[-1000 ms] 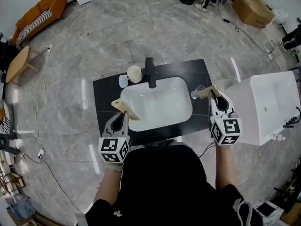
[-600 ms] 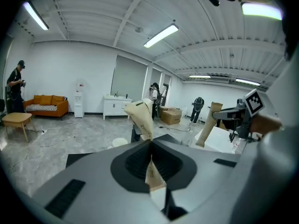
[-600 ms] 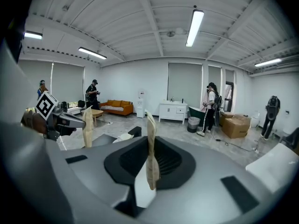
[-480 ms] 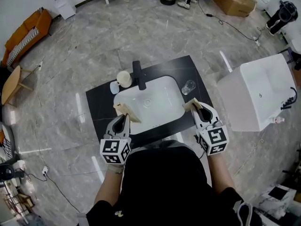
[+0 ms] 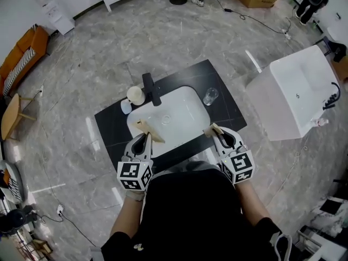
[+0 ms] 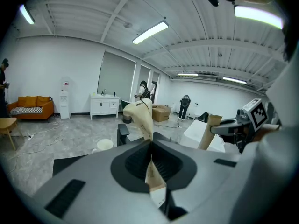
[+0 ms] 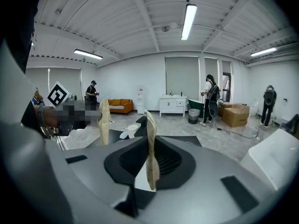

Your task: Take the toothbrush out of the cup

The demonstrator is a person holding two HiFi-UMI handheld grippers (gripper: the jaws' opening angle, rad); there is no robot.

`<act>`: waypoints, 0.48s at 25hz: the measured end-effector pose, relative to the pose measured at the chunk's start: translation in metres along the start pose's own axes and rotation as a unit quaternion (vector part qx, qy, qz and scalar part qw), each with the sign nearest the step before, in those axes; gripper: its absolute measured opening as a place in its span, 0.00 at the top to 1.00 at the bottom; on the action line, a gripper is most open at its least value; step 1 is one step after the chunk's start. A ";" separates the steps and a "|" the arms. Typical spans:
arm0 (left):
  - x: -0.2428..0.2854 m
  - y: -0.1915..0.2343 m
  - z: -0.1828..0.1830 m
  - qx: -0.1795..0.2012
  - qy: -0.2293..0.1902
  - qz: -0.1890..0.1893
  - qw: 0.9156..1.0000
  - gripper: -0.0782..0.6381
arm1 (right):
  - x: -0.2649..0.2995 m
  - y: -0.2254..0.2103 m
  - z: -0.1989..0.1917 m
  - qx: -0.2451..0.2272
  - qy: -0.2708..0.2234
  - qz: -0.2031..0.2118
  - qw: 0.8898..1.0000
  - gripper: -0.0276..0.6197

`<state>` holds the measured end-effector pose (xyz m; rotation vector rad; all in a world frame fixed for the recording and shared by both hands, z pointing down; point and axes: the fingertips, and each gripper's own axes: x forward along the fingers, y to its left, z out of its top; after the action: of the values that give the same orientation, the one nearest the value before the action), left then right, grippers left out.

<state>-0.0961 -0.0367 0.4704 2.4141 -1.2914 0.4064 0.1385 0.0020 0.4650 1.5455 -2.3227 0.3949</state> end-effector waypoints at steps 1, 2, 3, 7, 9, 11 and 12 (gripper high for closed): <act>0.001 -0.001 0.000 0.001 0.001 -0.002 1.000 0.86 | -0.001 -0.001 -0.004 0.003 0.002 -0.003 1.000 0.87; 0.002 -0.001 0.000 0.001 0.002 -0.004 1.000 0.86 | -0.001 -0.002 -0.008 0.006 0.005 -0.007 1.000 0.87; 0.003 -0.001 0.000 0.001 0.002 -0.005 1.000 0.86 | -0.002 -0.003 -0.010 0.008 0.007 -0.010 1.000 0.87; 0.007 0.000 -0.001 0.001 0.005 -0.009 1.000 0.86 | -0.001 -0.008 -0.019 0.018 0.013 -0.021 1.000 0.87; 0.010 0.000 -0.001 0.000 0.006 -0.012 1.000 0.86 | 0.000 -0.010 -0.023 0.024 0.015 -0.024 0.999 0.87; 0.014 0.001 -0.002 0.000 0.007 -0.014 1.000 0.86 | 0.001 -0.010 -0.025 0.028 0.018 -0.025 0.999 0.87; 0.016 0.001 -0.002 0.000 0.008 -0.015 1.000 0.86 | 0.002 -0.011 -0.025 0.028 0.018 -0.025 0.999 0.87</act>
<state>-0.0885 -0.0477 0.4791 2.4234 -1.2465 0.4156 0.1504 0.0060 0.4889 1.6063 -2.2578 0.4766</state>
